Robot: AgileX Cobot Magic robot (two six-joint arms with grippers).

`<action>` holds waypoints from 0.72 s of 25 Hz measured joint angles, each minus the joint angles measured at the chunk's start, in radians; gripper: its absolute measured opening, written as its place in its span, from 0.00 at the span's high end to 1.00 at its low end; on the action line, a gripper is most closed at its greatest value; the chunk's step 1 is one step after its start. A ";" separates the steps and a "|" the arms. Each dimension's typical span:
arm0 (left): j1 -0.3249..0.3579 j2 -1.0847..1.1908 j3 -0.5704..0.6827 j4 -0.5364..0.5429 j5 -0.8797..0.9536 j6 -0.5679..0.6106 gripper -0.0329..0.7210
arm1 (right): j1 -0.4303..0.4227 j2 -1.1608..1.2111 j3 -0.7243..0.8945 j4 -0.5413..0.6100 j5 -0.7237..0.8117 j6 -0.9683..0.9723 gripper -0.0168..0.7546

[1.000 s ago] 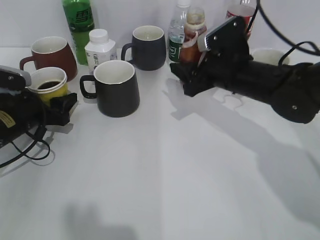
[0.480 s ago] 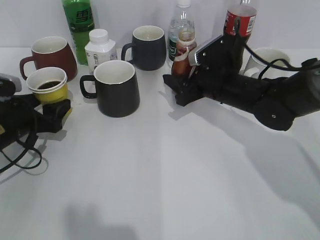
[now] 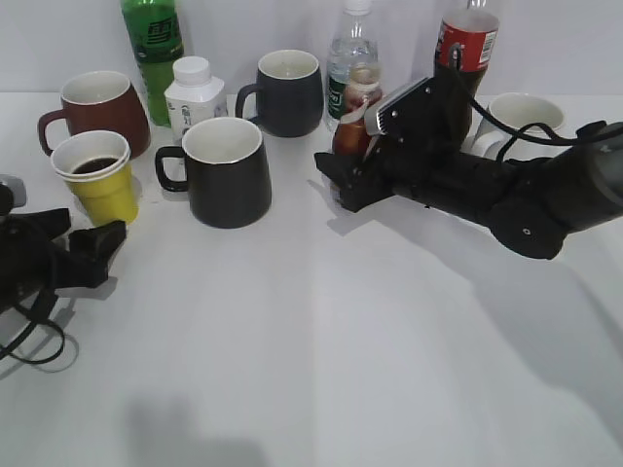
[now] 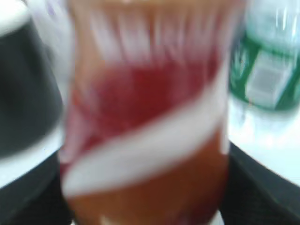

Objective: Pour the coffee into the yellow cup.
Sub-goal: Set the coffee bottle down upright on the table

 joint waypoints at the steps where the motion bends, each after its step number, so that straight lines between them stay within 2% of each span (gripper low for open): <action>1: 0.000 -0.007 0.009 -0.001 0.000 0.000 0.16 | 0.000 0.000 0.000 0.001 0.000 0.000 0.27; 5: 0.000 -0.068 0.048 -0.011 0.029 0.000 0.17 | 0.000 0.000 -0.001 0.003 0.013 0.026 0.22; 10: 0.000 -0.202 0.050 -0.056 0.236 -0.011 0.18 | 0.000 -0.010 -0.001 0.003 0.115 0.082 0.22; 14: 0.000 -0.334 0.051 -0.066 0.413 -0.070 0.19 | 0.000 -0.061 -0.001 -0.001 0.228 0.158 0.22; 16: 0.000 -0.402 0.051 -0.069 0.488 -0.121 0.19 | 0.000 -0.089 -0.002 -0.037 0.284 0.212 0.22; 18: 0.000 -0.464 0.051 -0.070 0.575 -0.160 0.20 | 0.000 -0.112 -0.002 -0.137 0.321 0.302 0.22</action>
